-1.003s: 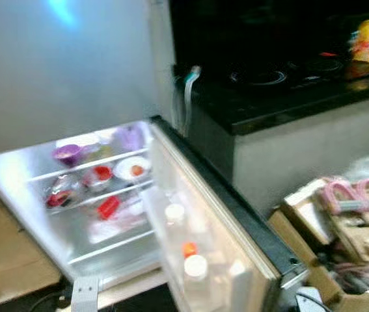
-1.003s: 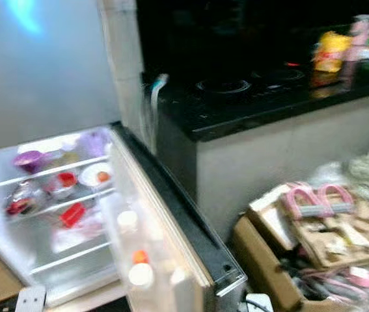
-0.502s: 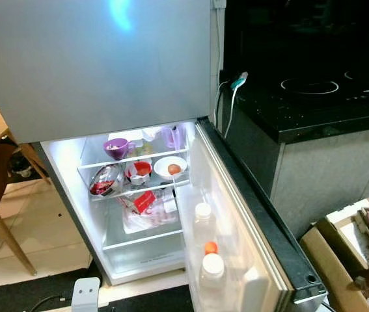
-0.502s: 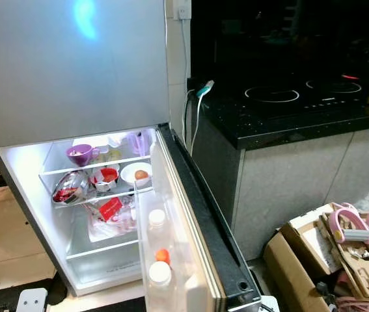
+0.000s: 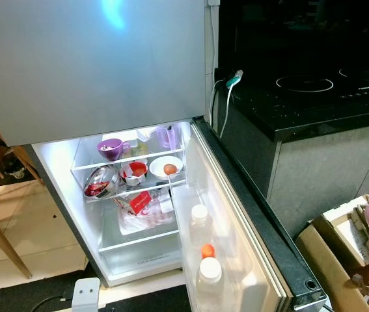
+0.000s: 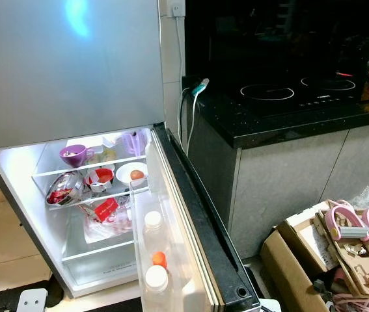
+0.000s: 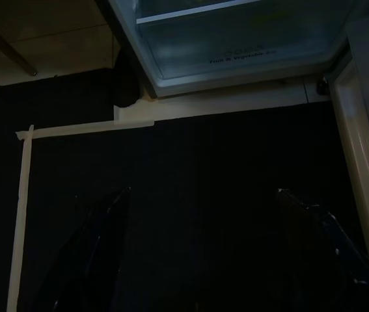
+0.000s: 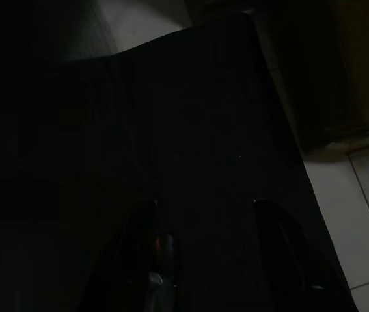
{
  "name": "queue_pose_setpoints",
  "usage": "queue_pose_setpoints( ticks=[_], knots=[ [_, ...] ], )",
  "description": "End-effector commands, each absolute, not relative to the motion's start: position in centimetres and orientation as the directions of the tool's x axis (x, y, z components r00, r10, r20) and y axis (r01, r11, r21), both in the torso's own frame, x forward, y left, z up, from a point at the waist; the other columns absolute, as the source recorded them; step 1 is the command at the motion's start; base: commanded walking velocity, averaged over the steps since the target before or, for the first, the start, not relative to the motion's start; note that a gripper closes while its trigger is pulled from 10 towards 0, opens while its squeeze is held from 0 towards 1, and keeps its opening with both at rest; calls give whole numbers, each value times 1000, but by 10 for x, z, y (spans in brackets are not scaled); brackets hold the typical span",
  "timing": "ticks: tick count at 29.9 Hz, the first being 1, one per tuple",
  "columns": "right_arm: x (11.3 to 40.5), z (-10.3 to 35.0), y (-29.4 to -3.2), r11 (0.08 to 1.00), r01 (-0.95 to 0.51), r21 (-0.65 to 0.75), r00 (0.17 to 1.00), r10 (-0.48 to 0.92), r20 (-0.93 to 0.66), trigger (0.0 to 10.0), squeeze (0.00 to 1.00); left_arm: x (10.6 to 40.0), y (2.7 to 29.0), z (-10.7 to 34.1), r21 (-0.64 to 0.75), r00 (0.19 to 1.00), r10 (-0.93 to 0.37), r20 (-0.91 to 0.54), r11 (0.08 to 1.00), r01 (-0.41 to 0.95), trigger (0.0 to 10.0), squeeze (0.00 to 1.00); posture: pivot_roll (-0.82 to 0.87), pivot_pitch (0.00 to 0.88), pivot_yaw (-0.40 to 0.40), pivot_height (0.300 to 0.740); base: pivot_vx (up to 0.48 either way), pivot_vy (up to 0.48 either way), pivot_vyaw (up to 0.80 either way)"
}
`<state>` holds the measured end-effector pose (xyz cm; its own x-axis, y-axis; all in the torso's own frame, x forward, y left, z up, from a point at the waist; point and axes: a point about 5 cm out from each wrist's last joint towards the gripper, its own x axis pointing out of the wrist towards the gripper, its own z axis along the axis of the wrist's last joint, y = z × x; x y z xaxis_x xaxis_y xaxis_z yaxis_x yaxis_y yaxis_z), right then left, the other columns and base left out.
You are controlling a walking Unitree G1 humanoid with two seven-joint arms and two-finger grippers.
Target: Restocking fridge
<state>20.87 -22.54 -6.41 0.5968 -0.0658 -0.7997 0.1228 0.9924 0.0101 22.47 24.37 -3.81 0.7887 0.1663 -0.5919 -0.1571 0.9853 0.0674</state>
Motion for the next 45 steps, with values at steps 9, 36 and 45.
queue_pose_setpoints(
  ticks=[9, 36, 45],
  knots=[
    [207, -66, -222, 990, 137, 34, 589, -54, -806, 10000, 0, 222, 246, -39, 61, 778, 169, -606, 984, -166, 10000, 0, -3, 90, 57, 740, 0, 0, 0],
    [211, -65, -215, 998, 61, 15, 616, -26, -787, 10000, 0, 220, 231, -47, 62, 753, 64, -655, 998, -31, 10000, 0, -24, 110, 34, 740, 0, 0, 0],
    [210, -65, -216, 997, 68, 23, 622, -25, -782, 10000, 0, 223, 227, -46, 74, 752, 35, -659, 997, 18, 10000, 0, -47, 115, 61, 740, 0, 0, 0]
  ],
)
